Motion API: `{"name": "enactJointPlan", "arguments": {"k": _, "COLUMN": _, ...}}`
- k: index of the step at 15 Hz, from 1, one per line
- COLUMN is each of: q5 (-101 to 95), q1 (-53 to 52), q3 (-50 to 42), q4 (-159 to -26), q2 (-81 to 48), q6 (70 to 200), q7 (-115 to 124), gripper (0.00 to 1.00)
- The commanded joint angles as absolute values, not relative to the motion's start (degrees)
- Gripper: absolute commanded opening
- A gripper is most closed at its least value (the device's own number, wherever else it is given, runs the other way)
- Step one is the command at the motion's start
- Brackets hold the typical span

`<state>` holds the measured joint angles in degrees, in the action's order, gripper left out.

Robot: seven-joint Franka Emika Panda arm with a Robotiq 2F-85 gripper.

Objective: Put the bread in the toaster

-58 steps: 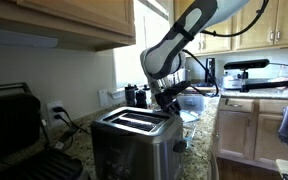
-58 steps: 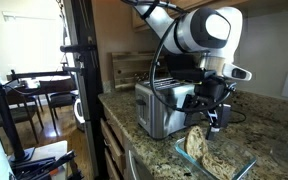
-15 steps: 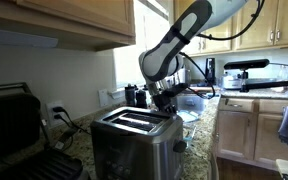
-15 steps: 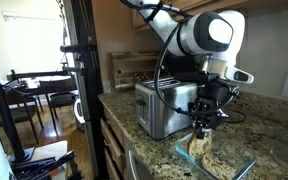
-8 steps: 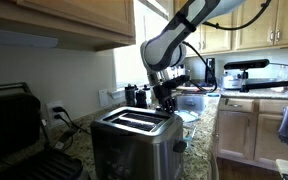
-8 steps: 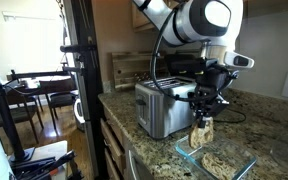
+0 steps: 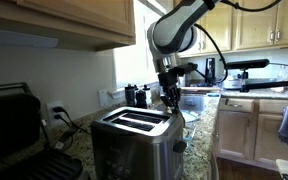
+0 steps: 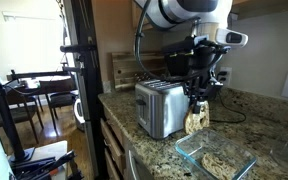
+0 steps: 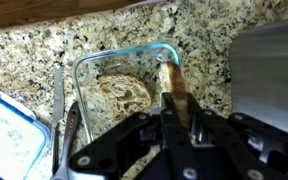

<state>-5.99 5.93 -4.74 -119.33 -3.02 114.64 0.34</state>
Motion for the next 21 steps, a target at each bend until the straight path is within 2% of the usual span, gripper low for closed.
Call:
{"name": "enactJointPlan", "arguments": {"k": 1, "q5": -5.4, "q1": 5.7, "q3": -4.9, "q4": -124.4, "q2": 2.8, "q6": 116.2, "q7": -0.7, "gripper": 0.07}}
{"name": "enactJointPlan", "arguments": {"k": 21, "q5": -6.4, "q1": 5.0, "q3": -4.3, "q4": -128.3, "q2": 10.3, "q6": 120.5, "q7": -0.7, "gripper": 0.07}}
